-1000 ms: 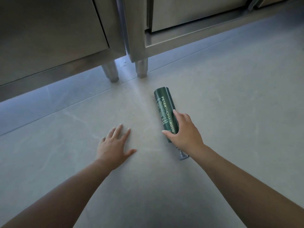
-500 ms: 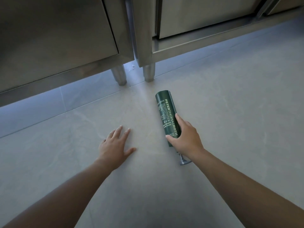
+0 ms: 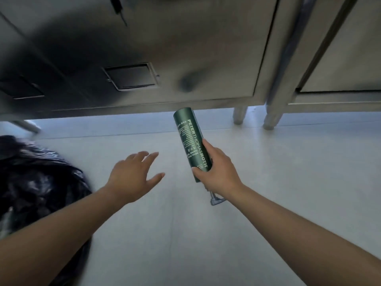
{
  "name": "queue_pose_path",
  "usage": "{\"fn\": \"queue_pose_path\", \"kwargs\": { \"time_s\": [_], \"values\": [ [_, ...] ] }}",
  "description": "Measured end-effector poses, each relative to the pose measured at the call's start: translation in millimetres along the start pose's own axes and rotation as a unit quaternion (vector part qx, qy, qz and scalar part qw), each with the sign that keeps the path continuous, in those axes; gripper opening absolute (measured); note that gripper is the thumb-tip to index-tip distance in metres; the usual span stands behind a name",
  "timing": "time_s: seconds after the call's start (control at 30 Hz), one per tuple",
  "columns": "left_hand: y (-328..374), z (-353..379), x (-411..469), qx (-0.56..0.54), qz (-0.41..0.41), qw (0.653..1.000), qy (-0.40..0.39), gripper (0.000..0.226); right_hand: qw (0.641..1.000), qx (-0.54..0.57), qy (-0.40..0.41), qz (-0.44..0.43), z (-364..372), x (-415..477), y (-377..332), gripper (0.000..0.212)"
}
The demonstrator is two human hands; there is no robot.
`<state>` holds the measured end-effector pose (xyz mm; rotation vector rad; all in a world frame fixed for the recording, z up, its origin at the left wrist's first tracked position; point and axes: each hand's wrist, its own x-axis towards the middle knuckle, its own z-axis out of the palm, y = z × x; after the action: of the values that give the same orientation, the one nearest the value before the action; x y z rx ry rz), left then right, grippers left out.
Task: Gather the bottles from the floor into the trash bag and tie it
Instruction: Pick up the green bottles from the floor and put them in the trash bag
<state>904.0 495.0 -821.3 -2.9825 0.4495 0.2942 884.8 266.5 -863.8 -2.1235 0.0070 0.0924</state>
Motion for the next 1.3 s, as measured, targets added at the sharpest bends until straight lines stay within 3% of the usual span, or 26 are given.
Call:
{"fn": "queue_pose_path", "kwargs": {
  "time_s": [0.53, 0.9, 1.13, 1.3],
  "values": [
    [-234, 15, -172, -0.032, -0.162, 0.986, 0.032, 0.065, 0.984, -0.028, -0.117, -0.128, 207, -12, -169, 0.077],
    [-410, 47, -205, -0.055, -0.205, 0.976, 0.047, 0.065, 0.983, 0.006, -0.124, -0.137, 362, -7, -286, 0.074],
    [-443, 71, -211, -0.101, -0.22, 0.97, 0.036, 0.062, 0.983, 0.034, -0.131, -0.122, 424, -5, -308, 0.067],
    [-449, 88, -219, -0.114, -0.27, 0.955, 0.05, 0.062, 0.975, 0.017, -0.186, -0.124, 455, 3, -291, 0.074]
  ]
}}
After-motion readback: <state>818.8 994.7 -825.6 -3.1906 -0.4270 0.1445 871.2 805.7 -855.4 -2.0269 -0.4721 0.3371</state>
